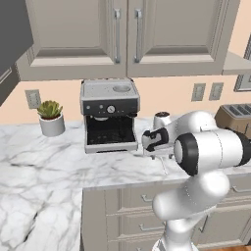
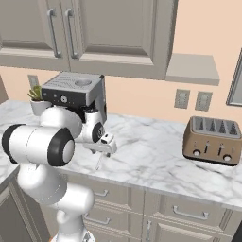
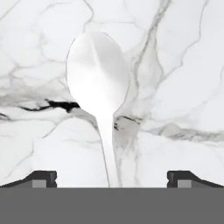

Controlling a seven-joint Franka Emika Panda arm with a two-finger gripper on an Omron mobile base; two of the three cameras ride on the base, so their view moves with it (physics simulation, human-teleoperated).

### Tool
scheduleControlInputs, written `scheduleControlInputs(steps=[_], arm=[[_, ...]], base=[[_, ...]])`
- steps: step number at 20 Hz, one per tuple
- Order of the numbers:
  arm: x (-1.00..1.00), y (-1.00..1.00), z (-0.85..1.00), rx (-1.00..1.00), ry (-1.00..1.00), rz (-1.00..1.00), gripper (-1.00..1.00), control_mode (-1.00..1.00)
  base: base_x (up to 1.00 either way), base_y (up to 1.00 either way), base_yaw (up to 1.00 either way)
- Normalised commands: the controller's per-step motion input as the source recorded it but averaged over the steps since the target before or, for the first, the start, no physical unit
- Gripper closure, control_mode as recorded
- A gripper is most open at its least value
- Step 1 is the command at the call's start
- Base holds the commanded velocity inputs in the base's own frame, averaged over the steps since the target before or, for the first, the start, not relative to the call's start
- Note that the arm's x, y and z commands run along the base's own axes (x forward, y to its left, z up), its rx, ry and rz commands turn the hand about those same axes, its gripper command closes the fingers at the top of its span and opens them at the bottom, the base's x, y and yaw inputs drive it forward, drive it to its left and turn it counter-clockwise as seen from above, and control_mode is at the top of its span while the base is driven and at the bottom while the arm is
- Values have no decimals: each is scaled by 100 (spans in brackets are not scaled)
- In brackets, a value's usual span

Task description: Take the fork and place it on the left side of the plate. Then take the spoon and place it on the right side of the plate. Make sure they're directly next to the plate.

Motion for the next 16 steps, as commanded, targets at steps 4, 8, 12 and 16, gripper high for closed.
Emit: scheduleControlInputs(steps=[4,8,12,16], arm=[[28,0,-32,0,0,-11,-100,-100],[7,0,-31,2,0,-7,-100,-100],[7,0,-30,1,0,-2,-100,-100],[-6,-1,-27,2,0,-2,100,-100]], base=[[0,0,0],[0,0,0],[0,0,0],[0,0,0]])
